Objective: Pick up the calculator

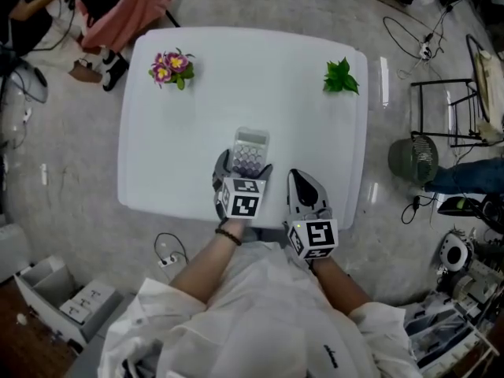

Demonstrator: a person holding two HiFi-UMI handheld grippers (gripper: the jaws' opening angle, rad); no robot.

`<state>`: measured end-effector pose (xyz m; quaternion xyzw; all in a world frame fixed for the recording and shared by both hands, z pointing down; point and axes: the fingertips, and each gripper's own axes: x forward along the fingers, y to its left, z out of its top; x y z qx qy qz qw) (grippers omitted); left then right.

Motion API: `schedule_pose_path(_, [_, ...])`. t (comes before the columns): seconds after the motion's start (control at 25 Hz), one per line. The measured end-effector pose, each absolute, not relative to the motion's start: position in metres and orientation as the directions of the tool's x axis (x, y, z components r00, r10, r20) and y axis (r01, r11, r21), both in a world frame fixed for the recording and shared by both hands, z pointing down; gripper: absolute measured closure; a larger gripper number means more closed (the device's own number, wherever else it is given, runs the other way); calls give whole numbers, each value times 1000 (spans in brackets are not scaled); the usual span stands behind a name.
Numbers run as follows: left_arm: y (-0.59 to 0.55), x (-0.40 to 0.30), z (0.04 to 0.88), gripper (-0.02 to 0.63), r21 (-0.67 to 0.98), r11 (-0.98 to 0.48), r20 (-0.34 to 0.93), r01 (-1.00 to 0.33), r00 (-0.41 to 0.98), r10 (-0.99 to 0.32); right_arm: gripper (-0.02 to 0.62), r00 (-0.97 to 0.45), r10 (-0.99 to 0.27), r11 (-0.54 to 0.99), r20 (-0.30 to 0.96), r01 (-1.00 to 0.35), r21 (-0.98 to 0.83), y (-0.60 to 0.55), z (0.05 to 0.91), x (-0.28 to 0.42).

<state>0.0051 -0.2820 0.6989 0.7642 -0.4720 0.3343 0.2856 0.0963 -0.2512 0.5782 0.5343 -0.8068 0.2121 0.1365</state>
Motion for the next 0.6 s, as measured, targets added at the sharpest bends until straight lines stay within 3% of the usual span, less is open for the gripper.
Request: schedule_pose_path(0.6, [-285,7,720,98,86,-352,833,-932,261,-488,578,-396,-797,328,456,-918,-225,-257,590,110])
